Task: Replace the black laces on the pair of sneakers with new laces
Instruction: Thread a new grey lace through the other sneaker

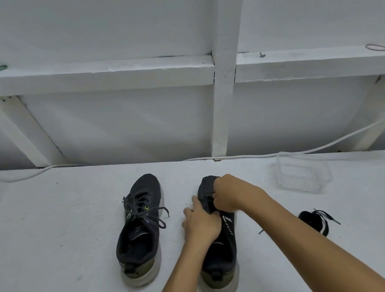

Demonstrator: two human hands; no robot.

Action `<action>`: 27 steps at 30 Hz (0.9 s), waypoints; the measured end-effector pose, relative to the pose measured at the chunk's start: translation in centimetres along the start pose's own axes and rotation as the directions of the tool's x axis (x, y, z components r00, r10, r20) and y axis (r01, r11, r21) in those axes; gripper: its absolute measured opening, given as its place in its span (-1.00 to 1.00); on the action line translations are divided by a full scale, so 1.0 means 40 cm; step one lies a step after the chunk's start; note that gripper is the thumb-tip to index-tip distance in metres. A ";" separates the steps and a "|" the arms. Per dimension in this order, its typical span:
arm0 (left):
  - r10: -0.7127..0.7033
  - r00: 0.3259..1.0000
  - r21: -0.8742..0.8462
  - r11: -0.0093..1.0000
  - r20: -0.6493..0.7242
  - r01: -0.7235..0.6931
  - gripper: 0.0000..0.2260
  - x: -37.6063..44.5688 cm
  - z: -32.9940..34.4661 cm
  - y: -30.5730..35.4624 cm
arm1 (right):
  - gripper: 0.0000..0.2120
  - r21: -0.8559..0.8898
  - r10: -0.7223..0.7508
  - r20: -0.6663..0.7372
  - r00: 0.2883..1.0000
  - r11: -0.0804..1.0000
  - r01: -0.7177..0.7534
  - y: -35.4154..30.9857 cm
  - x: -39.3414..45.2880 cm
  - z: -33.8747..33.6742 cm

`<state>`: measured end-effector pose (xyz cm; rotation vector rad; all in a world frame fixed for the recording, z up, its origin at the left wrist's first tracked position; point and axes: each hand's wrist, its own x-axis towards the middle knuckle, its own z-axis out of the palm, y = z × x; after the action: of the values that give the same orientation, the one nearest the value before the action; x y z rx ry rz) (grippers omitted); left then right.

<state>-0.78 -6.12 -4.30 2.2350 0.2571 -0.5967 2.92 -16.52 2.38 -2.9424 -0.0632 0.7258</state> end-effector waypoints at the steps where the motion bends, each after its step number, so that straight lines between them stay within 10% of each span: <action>1: 0.004 1.000 -0.004 1.000 0.002 -0.004 -0.30 0.002 -0.001 -0.001 | -0.72 -0.002 0.016 0.001 1.000 1.000 -0.016 -0.001 -0.001 0.000; 11: 0.003 1.000 -0.011 1.000 0.014 -0.003 -0.30 0.008 -0.004 -0.004 | -0.78 0.025 -0.012 0.192 0.981 1.000 0.007 0.043 -0.036 -0.073; 14: -0.007 1.000 -0.011 1.000 0.029 0.007 -0.33 0.017 -0.004 -0.007 | -0.69 0.292 -0.134 0.136 0.982 0.952 0.090 0.072 -0.045 -0.107; 18: -0.006 1.000 -0.018 1.000 0.029 0.006 -0.39 0.023 -0.002 -0.008 | -0.65 0.891 -0.123 -0.106 0.987 0.428 0.149 0.111 -0.080 -0.195; 23: -0.008 0.999 -0.006 1.000 0.031 0.008 -0.37 0.027 -0.002 -0.011 | -0.64 0.939 -0.071 -0.229 0.971 0.247 0.240 0.116 -0.088 -0.234; 27: -0.008 1.000 -0.021 1.000 0.021 0.008 -0.41 0.024 -0.001 -0.012 | -0.64 0.983 -0.030 -0.118 0.993 -0.146 0.112 0.099 -0.038 -0.147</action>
<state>-0.08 -5.80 -5.06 2.2078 0.2609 -0.6184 4.36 -21.12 7.79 -1.2886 0.2501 0.3074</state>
